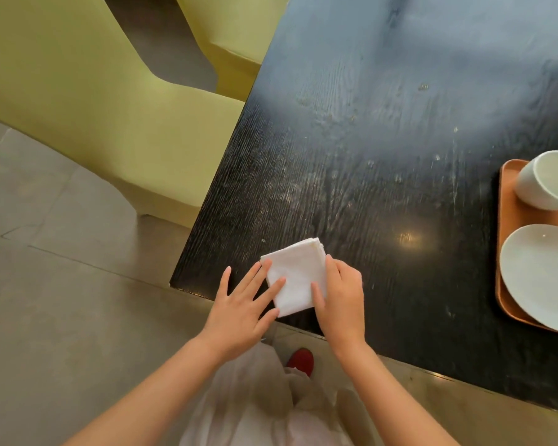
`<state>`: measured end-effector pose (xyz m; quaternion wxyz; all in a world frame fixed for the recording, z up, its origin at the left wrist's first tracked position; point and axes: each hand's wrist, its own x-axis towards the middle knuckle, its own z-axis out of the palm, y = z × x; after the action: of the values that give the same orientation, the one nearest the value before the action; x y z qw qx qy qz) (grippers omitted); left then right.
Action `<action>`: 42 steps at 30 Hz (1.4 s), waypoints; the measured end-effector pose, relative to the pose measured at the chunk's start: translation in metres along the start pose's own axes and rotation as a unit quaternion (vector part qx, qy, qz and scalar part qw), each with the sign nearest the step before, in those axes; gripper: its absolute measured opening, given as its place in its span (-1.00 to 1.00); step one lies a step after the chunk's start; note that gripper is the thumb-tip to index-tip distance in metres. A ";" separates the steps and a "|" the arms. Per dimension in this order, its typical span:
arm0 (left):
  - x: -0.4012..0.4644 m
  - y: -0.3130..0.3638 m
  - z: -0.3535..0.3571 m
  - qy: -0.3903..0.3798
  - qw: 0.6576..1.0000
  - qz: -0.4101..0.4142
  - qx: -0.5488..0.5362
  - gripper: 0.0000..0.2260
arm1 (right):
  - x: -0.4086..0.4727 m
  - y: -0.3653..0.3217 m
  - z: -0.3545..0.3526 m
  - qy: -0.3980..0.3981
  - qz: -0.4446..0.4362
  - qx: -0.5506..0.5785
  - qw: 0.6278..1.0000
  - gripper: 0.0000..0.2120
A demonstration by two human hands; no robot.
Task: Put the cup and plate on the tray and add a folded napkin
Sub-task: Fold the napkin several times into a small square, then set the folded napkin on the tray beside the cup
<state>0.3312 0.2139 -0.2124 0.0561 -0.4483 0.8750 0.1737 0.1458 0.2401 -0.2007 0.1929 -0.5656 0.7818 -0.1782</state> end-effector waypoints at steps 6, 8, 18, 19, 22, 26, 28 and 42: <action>0.000 0.024 -0.004 0.056 0.970 -0.079 -0.222 -0.59 | 0.016 -0.008 -0.009 -0.051 0.180 0.125 0.974 -0.76; 0.002 0.032 -0.006 0.075 0.953 -0.110 -0.272 -0.60 | 0.017 -0.007 -0.012 -0.074 0.189 0.126 0.971 -0.83; 0.021 0.065 -0.047 -0.010 0.722 -0.377 -0.580 -0.49 | -0.007 0.002 -0.069 -0.087 0.241 0.336 0.906 -0.93; 0.022 0.071 -0.051 -0.052 0.708 -0.382 -0.592 -0.49 | -0.008 0.005 -0.080 -0.080 0.244 0.356 0.898 -0.93; 0.025 0.093 -0.066 -0.144 0.599 -0.354 -0.704 -0.60 | -0.018 0.016 -0.117 -0.062 0.237 0.409 0.879 -0.94; 0.041 0.131 -0.101 -0.104 0.611 -0.280 -0.733 -0.78 | -0.033 0.032 -0.170 -0.030 0.216 0.447 0.867 -0.90; 0.049 0.151 -0.118 -0.081 0.648 -0.233 -0.721 -0.81 | -0.039 0.039 -0.191 0.011 0.219 0.481 0.849 -0.83; 0.129 0.234 -0.167 -0.117 0.751 -0.083 -0.644 -0.86 | -0.019 0.103 -0.266 0.157 0.252 0.512 0.806 -0.67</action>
<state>0.0765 0.1819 -0.0303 -0.1298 -0.4255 0.5014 0.7421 -0.0670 0.3050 -0.0209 0.3674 -0.1325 0.7118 -0.5838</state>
